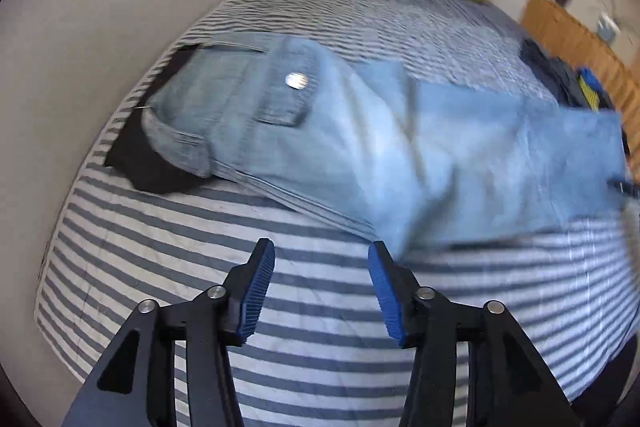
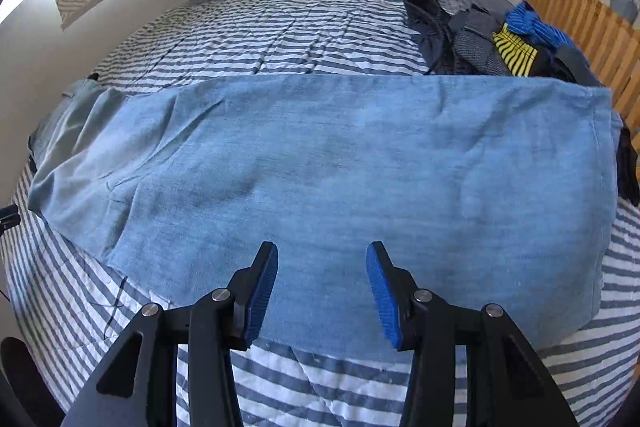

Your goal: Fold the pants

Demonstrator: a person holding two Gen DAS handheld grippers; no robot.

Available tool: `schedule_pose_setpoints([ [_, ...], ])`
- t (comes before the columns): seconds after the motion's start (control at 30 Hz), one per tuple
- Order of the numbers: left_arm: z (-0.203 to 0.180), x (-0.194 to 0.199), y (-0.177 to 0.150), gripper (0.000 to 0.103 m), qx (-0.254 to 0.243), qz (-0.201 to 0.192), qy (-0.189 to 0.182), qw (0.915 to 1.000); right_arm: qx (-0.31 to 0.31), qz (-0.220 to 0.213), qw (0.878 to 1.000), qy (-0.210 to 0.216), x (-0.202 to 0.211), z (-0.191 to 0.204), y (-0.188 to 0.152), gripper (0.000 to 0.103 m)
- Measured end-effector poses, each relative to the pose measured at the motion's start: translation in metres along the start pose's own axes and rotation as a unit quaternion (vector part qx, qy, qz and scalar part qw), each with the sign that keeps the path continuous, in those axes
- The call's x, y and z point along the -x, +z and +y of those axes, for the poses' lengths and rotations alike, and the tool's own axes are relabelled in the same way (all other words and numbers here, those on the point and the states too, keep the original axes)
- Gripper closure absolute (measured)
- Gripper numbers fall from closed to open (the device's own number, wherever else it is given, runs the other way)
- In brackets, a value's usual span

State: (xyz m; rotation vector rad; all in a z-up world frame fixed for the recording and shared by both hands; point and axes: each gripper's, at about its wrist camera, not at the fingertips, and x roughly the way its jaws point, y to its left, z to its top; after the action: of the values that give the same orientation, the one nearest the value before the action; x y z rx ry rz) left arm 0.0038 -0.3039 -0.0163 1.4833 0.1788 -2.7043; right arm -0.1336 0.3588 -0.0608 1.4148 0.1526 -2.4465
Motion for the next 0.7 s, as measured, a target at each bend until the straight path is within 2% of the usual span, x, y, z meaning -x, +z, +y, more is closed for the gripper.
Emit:
schedule_pose_setpoints([
  [0.03,0.026,-0.003,0.012,0.048,0.053,-0.001,-0.007,0.9986,-0.01,0.0,1.0,0.001,0.003,-0.005,-0.006,0.061],
  [0.1,0.072,-0.012,0.037,0.046,0.142,-0.003,-0.021,0.9896,-0.024,0.002,1.0,0.003,0.005,-0.012,-0.016,0.061],
  [0.17,0.108,-0.03,0.058,0.034,0.212,-0.006,-0.019,0.9771,-0.033,0.005,0.999,0.002,0.005,-0.013,-0.023,0.061],
  [0.23,0.129,-0.05,0.071,0.033,0.255,0.0,-0.014,0.9667,-0.037,0.008,0.999,0.004,0.003,-0.011,-0.027,0.061],
  [0.33,0.139,-0.075,0.083,0.035,0.269,0.009,0.011,0.9629,-0.042,0.012,0.999,0.007,0.0,-0.005,-0.03,0.061],
  [0.37,0.141,-0.082,0.085,0.051,0.276,0.009,0.015,0.9609,-0.042,0.014,0.999,0.009,-0.002,-0.003,-0.03,0.061],
  [0.43,0.144,-0.096,0.085,0.093,0.287,0.024,0.004,0.9578,-0.036,0.017,0.999,0.007,-0.005,0.002,-0.029,0.061],
  [0.47,0.143,-0.094,0.086,0.095,0.282,0.019,0.009,0.9591,-0.032,0.019,0.999,0.004,-0.006,0.004,-0.029,0.061],
  [0.53,0.143,-0.075,0.087,0.096,0.272,-0.022,-0.005,0.9619,-0.024,0.025,0.999,-0.005,-0.012,0.005,-0.028,0.061],
  [0.57,0.151,-0.063,0.087,0.097,0.276,-0.047,-0.006,0.9601,-0.021,0.028,0.999,-0.011,-0.015,0.004,-0.028,0.061],
  [0.6,0.163,-0.059,0.085,0.097,0.293,-0.058,-0.001,0.9542,-0.018,0.032,0.999,-0.017,-0.019,0.002,-0.028,0.061],
  [0.67,0.18,-0.077,0.077,0.097,0.328,-0.015,0.015,0.9445,-0.021,0.045,0.998,-0.026,-0.029,-0.004,-0.029,0.061],
  [0.7,0.18,-0.084,0.074,0.097,0.329,-0.008,0.024,0.944,-0.022,0.05,0.998,-0.022,-0.034,-0.007,-0.03,0.061],
])
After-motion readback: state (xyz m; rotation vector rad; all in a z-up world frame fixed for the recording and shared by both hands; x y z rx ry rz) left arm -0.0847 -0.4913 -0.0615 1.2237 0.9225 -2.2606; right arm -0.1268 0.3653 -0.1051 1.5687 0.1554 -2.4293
